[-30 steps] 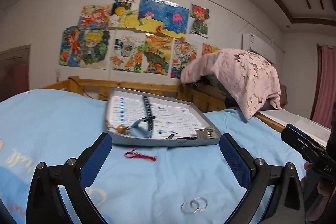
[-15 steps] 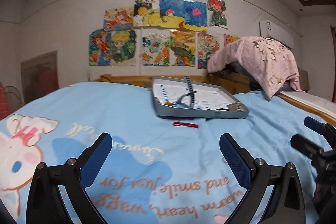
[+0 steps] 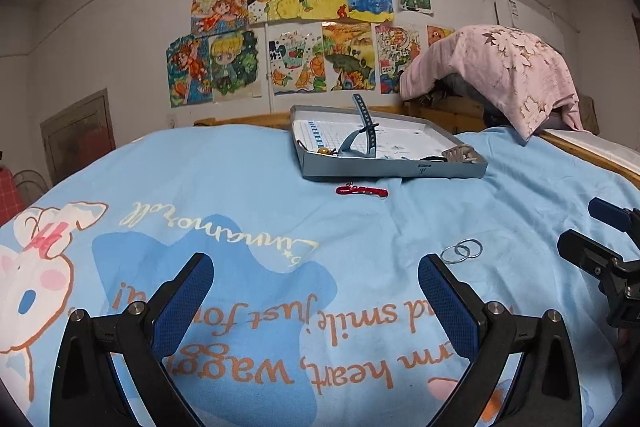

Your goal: Organize jewelry

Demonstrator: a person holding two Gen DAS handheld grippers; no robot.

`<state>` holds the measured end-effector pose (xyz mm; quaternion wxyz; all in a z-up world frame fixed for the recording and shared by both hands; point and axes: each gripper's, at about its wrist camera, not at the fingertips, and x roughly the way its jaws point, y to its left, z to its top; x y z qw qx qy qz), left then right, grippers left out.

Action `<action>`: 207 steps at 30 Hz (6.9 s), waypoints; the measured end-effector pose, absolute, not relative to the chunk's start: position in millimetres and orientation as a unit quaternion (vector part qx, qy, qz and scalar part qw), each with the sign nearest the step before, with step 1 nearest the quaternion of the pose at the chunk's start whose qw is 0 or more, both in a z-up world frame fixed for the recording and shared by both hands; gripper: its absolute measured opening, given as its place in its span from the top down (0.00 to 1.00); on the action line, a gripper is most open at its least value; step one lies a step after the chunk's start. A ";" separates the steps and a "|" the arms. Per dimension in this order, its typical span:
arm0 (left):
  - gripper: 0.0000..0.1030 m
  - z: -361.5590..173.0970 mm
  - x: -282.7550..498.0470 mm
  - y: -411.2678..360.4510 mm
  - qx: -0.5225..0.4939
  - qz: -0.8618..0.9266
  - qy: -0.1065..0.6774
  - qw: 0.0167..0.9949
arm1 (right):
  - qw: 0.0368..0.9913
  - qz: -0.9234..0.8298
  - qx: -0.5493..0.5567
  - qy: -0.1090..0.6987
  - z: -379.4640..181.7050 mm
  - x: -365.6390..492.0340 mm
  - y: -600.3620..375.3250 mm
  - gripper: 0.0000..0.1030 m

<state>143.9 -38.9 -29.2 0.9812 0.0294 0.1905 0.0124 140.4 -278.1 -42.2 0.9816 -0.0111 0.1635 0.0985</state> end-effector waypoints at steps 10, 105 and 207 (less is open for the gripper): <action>0.00 -31.0 157.7 -30.3 0.004 0.007 0.212 0.977 | 0.972 0.104 -0.005 0.208 -47.4 162.7 -276.1 0.02; 0.94 -93.6 322.3 -90.6 0.039 -0.145 0.334 0.931 | 0.929 0.191 -0.002 0.318 -96.0 290.8 -266.9 0.41; 0.00 35.0 141.4 -29.8 -0.068 -0.014 0.059 0.996 | 0.991 0.122 0.050 -0.005 46.7 152.5 -275.4 0.02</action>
